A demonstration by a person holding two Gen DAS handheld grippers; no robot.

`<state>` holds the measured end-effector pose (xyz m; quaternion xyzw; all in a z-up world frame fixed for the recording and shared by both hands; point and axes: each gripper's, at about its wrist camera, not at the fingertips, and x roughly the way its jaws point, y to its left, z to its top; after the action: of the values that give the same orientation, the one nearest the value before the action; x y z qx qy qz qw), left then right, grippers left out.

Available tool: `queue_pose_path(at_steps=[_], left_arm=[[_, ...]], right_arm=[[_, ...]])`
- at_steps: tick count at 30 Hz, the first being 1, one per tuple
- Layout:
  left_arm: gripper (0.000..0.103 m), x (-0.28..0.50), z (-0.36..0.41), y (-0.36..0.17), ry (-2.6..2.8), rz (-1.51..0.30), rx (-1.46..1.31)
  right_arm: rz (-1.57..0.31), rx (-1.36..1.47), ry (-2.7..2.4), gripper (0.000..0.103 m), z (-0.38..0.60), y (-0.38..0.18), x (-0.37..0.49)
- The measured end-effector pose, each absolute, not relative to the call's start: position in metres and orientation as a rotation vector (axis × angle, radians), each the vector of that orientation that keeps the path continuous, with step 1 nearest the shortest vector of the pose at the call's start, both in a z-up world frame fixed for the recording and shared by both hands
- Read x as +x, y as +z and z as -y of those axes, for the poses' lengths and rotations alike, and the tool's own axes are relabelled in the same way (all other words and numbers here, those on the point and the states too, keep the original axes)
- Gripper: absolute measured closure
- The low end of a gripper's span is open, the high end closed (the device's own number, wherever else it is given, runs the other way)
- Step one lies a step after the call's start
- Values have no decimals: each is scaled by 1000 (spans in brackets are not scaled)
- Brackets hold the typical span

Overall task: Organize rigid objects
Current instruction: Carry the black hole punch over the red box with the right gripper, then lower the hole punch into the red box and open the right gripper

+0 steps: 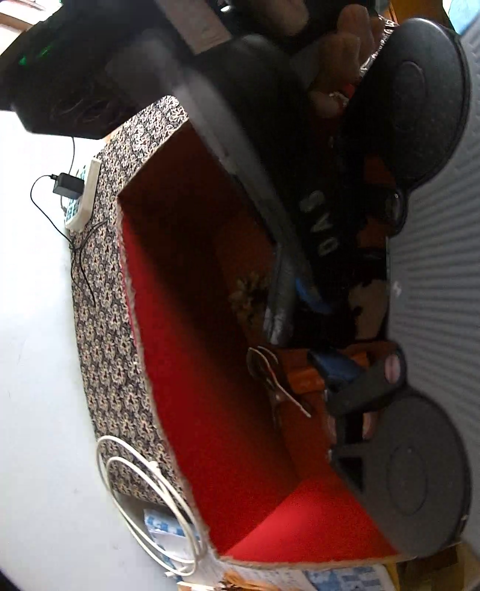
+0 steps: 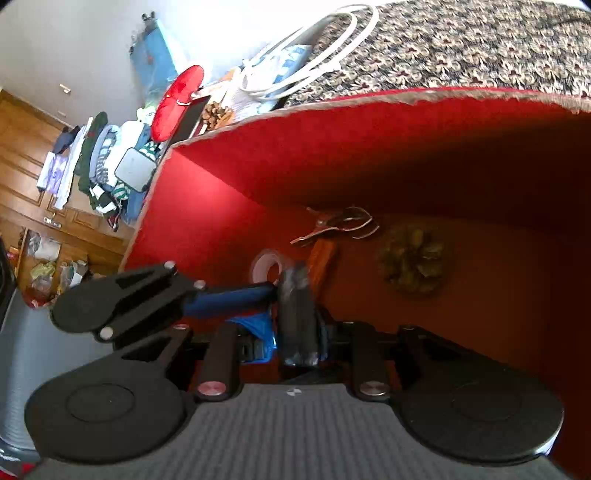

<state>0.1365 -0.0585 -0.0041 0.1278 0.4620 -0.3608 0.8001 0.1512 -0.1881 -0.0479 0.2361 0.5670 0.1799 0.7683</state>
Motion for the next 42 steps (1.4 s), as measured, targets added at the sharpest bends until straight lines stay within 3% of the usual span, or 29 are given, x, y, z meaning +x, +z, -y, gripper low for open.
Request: queue_pose_path(at_steps=[14, 42], left_arm=[[47, 143, 46, -8, -665, -1035, 137], [47, 134, 53, -7, -517, -946, 245]], right_arm=[[-1077, 605, 311, 92, 208, -41, 136], [-1047, 577, 213, 91, 208, -41, 136]])
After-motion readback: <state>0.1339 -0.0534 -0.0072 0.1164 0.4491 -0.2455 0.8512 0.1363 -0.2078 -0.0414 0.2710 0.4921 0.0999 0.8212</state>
